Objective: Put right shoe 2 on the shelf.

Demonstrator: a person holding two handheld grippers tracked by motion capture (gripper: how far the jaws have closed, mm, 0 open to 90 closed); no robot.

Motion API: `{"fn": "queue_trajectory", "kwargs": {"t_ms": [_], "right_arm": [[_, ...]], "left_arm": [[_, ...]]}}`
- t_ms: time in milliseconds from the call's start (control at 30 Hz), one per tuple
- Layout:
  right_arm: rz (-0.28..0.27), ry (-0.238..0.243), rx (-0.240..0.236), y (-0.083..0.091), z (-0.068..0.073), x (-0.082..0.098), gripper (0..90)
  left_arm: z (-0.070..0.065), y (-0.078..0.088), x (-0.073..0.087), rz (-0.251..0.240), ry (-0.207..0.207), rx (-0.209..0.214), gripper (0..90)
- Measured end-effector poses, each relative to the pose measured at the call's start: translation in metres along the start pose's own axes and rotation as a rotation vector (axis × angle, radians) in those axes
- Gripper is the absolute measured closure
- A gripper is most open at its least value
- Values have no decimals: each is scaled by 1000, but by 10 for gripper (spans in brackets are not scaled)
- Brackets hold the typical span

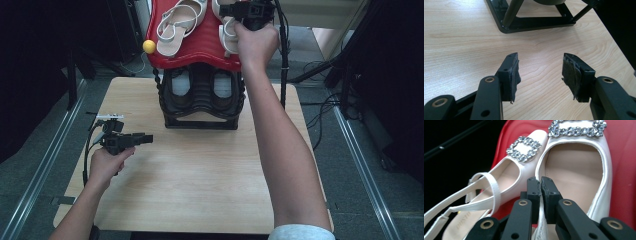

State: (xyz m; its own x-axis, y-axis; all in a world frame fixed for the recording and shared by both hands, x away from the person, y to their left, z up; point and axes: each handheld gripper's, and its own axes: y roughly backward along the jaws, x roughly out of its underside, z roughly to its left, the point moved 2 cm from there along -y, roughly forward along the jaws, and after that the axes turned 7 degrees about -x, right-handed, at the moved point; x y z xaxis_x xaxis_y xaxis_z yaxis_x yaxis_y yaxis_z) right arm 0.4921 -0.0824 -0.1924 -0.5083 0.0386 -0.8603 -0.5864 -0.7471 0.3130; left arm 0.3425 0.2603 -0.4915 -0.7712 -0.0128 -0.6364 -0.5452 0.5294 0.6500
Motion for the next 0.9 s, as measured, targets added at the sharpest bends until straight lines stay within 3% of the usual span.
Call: {"fn": "queue_trajectory", "kwargs": {"t_ms": [133,533,900], "right_arm": [[-31,-13,-44,-1,2,0,887],[-38,-4,-23,6,-5,-3,878],[-26,9,-29,18,-10,-8,797]], "left_arm": [[-1,0,0,-2,5,1,477],[0,1,0,-4,9,0,477],[1,1,2,2,3,-4,476]]}}
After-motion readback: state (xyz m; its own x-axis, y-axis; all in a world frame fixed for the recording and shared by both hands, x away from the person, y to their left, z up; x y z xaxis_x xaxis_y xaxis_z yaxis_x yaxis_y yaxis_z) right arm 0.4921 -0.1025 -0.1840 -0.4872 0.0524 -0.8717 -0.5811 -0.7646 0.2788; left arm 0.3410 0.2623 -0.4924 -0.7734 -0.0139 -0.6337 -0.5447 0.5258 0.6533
